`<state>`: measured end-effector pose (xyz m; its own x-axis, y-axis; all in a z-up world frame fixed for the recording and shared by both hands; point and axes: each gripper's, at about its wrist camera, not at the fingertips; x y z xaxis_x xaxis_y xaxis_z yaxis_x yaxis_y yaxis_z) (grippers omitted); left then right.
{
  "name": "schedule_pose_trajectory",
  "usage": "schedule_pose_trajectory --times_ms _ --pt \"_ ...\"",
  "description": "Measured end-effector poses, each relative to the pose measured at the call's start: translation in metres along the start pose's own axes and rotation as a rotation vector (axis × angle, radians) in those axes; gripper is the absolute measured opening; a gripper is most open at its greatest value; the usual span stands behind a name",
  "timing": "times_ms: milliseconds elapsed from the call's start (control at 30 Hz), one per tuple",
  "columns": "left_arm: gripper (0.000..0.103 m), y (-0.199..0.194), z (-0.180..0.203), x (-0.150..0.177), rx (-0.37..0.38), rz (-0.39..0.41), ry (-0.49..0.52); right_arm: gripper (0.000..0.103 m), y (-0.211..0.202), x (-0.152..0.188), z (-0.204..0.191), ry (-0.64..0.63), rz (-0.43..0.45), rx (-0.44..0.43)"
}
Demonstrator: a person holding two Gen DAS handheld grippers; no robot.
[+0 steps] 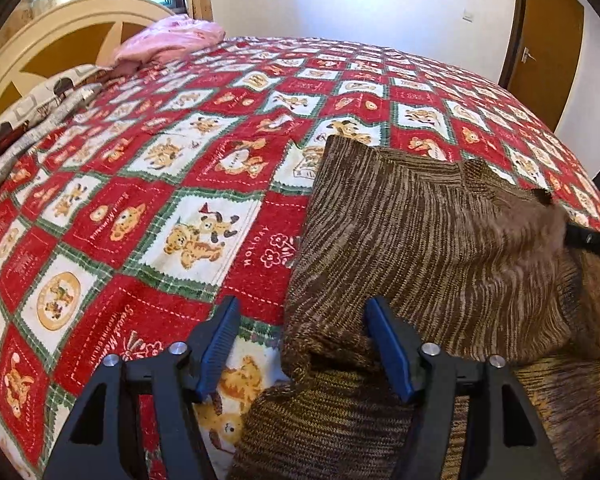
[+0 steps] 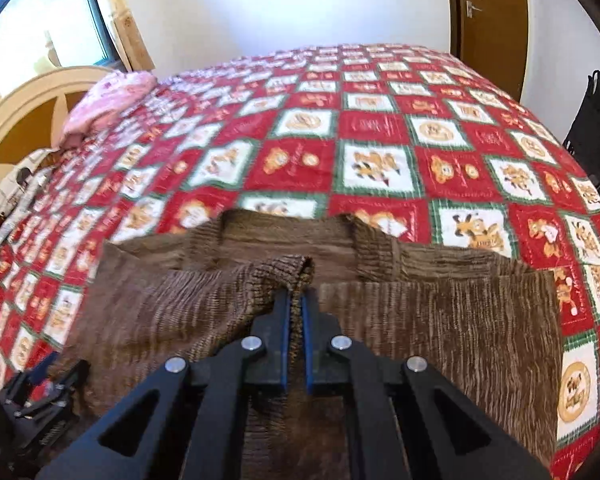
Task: Fold small clothes
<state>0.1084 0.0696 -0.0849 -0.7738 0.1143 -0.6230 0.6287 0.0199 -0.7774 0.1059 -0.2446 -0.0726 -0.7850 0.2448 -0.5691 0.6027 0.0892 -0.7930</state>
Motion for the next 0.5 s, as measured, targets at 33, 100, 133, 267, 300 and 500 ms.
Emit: schedule_pose_trajectory --times_ms 33,100,133,267,300,500 --pt "0.074 0.0 0.0 0.0 -0.01 0.002 0.002 0.011 0.005 0.001 0.005 0.003 -0.008 0.036" --pt "0.075 0.001 -0.002 0.0 -0.006 0.002 -0.004 0.015 -0.002 0.004 0.027 0.085 0.02 0.074" --pt "0.076 0.002 -0.004 0.0 -0.002 0.001 -0.013 0.015 -0.01 0.005 0.035 0.133 0.035 0.062" --pt "0.079 0.005 -0.007 0.001 0.006 0.002 -0.041 0.015 -0.047 0.03 0.032 0.16 0.03 -0.097" --pt "0.079 0.005 -0.007 0.001 0.005 0.004 -0.04 0.015 -0.052 0.037 0.023 0.127 0.022 -0.112" --pt "0.08 0.004 -0.005 0.002 0.002 0.01 -0.035 0.048 -0.044 0.066 -0.016 0.013 -0.004 -0.106"
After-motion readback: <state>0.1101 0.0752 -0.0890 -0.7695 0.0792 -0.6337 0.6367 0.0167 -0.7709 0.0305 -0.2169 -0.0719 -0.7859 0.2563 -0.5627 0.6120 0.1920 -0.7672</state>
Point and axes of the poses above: each gripper's, at about its wrist camera, not at the fingertips, and y roughly the way its jaws point, z to its right, x to its underside, and after that the axes turned 8 degrees about y, right-handed
